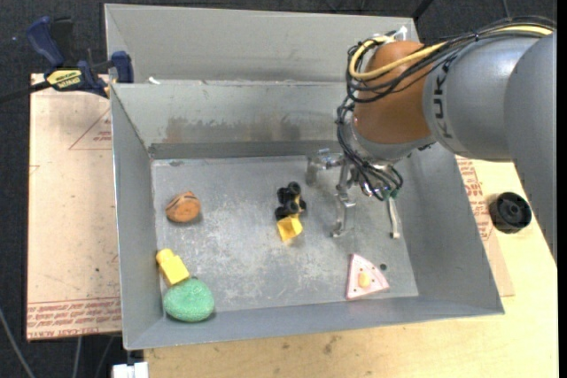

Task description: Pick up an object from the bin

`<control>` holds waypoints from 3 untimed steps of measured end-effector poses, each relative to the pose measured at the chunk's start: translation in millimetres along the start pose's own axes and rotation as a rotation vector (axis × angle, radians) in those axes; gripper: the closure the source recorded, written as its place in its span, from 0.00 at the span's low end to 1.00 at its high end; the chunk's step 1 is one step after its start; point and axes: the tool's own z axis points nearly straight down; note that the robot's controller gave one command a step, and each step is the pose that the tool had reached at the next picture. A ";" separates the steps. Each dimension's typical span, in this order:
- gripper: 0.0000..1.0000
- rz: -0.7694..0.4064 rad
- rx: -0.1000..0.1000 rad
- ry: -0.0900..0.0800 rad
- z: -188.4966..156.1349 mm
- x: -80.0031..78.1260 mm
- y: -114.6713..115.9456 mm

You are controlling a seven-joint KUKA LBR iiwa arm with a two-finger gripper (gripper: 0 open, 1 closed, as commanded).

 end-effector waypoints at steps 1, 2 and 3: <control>0.00 0.051 -0.004 -0.005 1.9 -6.7 -14.7; 0.00 -0.046 0.004 -0.002 -0.8 6.7 2.4; 0.00 0.046 0.000 -0.004 3.8 -15.6 43.6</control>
Offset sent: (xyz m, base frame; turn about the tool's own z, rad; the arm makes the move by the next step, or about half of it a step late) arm -0.0261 0.0533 0.0042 0.0482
